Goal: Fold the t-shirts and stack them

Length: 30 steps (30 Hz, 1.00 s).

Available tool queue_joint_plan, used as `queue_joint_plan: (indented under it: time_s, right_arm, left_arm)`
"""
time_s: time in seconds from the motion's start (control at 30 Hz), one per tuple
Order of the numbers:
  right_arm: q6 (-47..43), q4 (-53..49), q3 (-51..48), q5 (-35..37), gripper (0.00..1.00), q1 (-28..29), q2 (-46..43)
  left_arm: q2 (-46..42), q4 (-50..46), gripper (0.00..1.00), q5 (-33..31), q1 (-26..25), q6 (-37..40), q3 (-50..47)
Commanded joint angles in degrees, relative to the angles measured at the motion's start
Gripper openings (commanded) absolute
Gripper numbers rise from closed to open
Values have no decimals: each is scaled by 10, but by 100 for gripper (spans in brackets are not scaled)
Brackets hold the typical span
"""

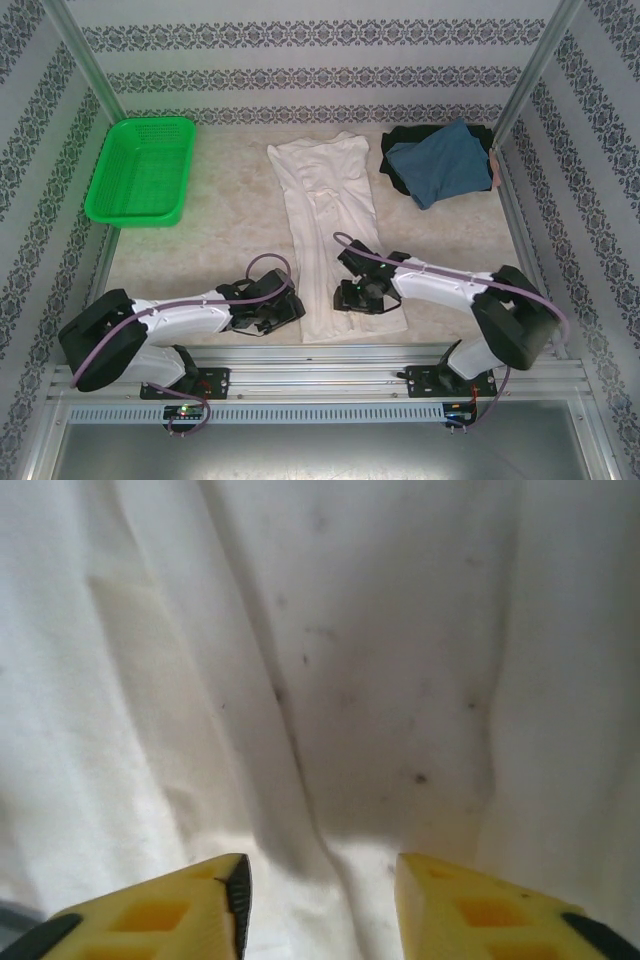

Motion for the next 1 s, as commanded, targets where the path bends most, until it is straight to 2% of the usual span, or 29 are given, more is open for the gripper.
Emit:
queue_joint_plan:
  time_s: [0.0,0.17,0.3,0.4,0.67,0.8,0.97]
  right_arm:
    - [1,-58,-7,20,52,-22,-72]
    - [-25,-166,-25,36,59,-93,-160]
    - [-55,-213,-77,15,60,-178,-210]
    - [-69,-230,-102,3,60,-216,-230]
    - [-86,-233,-110,9,61,-225,-210]
    - [-89,-218,-110,-1,60,-225,-200]
    - [-100,-218,-108,-7,57,-224,-195]
  left_arm:
    - [87,195,58,39,-33,-34,-15]
    - [79,201,58,41,-54,-51,-1]
    - [57,167,58,38,-76,-65,11]
    - [36,159,58,30,-90,-83,9]
    - [-14,151,58,18,-99,-113,11]
    - [-18,142,57,21,-113,-123,19]
    - [-14,155,56,11,-122,-151,-16]
